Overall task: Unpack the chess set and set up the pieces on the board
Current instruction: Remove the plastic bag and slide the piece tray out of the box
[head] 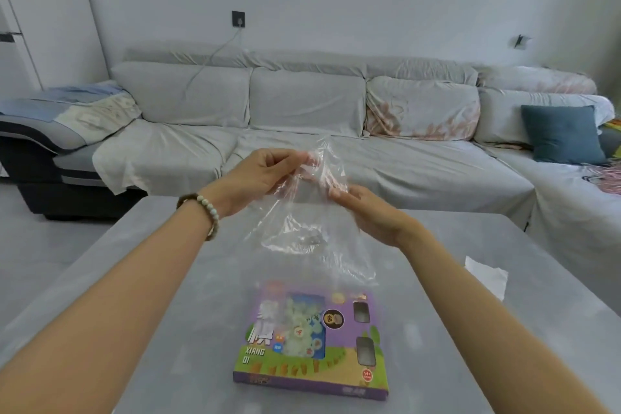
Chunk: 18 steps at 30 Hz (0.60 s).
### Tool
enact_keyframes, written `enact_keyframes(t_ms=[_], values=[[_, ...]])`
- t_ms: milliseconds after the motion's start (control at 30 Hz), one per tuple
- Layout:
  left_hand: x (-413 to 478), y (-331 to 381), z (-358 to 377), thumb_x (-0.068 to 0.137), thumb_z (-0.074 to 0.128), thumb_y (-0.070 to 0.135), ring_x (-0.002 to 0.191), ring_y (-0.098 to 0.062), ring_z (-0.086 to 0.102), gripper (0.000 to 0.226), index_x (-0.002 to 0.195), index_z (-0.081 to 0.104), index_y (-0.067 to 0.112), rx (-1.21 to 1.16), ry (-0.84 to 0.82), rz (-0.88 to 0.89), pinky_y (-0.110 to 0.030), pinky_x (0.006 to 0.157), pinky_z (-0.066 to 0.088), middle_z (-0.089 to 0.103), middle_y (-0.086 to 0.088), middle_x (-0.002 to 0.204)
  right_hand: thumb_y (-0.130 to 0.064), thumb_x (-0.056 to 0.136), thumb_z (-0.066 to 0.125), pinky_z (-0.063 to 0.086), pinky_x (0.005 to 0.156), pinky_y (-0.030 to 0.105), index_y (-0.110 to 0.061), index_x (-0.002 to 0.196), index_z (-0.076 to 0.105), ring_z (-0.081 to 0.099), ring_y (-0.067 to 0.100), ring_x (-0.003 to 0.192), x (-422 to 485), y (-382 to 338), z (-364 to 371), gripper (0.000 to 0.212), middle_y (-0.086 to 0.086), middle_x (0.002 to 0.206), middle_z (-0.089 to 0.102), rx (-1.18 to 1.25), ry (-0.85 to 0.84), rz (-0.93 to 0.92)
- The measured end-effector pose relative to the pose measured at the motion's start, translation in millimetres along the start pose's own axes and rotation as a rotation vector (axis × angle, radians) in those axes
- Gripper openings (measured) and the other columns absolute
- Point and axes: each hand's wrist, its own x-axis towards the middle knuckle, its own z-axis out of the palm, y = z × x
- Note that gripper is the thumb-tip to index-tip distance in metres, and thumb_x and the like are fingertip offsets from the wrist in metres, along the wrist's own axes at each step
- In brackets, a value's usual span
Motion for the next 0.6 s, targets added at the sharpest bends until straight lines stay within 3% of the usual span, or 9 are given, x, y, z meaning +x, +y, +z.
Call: enact_keyframes(t_ms=[100, 167, 267, 333, 400, 467, 600], values=[[19, -4, 9, 0.092, 0.052, 0.033, 0.054, 0.003, 0.055, 0.023, 0.092, 0.070, 0.019, 0.049, 0.063, 0.015, -0.014, 0.061, 0.044, 0.064, 0.007, 0.067, -0.025, 0.079, 0.069, 0.032, 0.112, 0.031, -0.015, 0.094, 0.063, 0.059, 0.011, 0.110, -21, 15, -23, 0.019, -0.001, 0.104, 0.067, 0.028, -0.010, 0.084], [34, -18, 23, 0.091, 0.054, 0.033, 0.049, 0.000, 0.049, 0.023, 0.089, 0.070, 0.017, 0.072, 0.083, -0.012, -0.014, 0.055, 0.042, 0.062, 0.010, 0.060, -0.014, 0.082, 0.066, 0.036, 0.108, 0.034, -0.012, 0.084, 0.055, 0.066, 0.018, 0.096, -37, 33, -39, 0.011, 0.002, 0.085, 0.068, 0.140, 0.028, 0.108], [63, -50, 58, 0.091, 0.056, 0.027, 0.046, 0.001, 0.046, 0.021, 0.095, 0.069, 0.011, 0.034, 0.076, -0.084, -0.009, 0.048, 0.039, 0.059, 0.010, 0.055, -0.004, 0.088, 0.056, 0.053, 0.090, 0.032, -0.012, 0.080, 0.047, 0.061, 0.009, 0.060, -59, 63, -71, 0.015, -0.004, 0.060, 0.059, 0.284, 0.220, 0.146], [83, -70, 89, 0.090, 0.058, 0.025, 0.054, -0.003, 0.051, 0.018, 0.098, 0.067, 0.011, -0.012, 0.083, -0.115, -0.008, 0.050, 0.041, 0.065, 0.011, 0.061, -0.004, 0.087, 0.060, 0.054, 0.073, 0.023, -0.012, 0.084, 0.050, 0.057, 0.008, 0.056, -77, 86, -96, 0.013, 0.000, 0.066, 0.059, 0.258, 0.346, 0.186], [104, -91, 120, 0.091, 0.057, 0.026, 0.073, -0.006, 0.058, 0.025, 0.110, 0.061, 0.011, -0.087, 0.129, -0.131, -0.010, 0.063, 0.047, 0.070, 0.003, 0.087, -0.008, 0.085, 0.064, 0.051, 0.065, 0.021, -0.011, 0.092, 0.053, 0.056, 0.010, 0.058, -93, 112, -123, 0.013, 0.004, 0.074, 0.061, 0.250, 0.483, 0.242], [120, -111, 148, 0.092, 0.054, 0.028, 0.093, -0.009, 0.057, 0.034, 0.121, 0.055, 0.011, -0.067, 0.172, -0.133, -0.015, 0.077, 0.044, 0.062, -0.001, 0.109, -0.011, 0.084, 0.068, 0.051, 0.064, 0.020, -0.008, 0.104, 0.054, 0.057, 0.012, 0.060, -107, 136, -153, 0.025, 0.005, 0.078, 0.064, 0.255, 0.632, 0.308], [134, -160, 208, 0.093, 0.052, 0.028, 0.111, -0.014, 0.051, 0.039, 0.128, 0.049, 0.011, -0.017, 0.123, -0.154, -0.022, 0.090, 0.039, 0.053, -0.001, 0.124, -0.015, 0.081, 0.071, 0.053, 0.066, 0.023, -0.009, 0.118, 0.051, 0.061, 0.014, 0.062, -136, 181, -222, 0.042, 0.005, 0.081, 0.068, 0.127, 0.826, 0.448]])
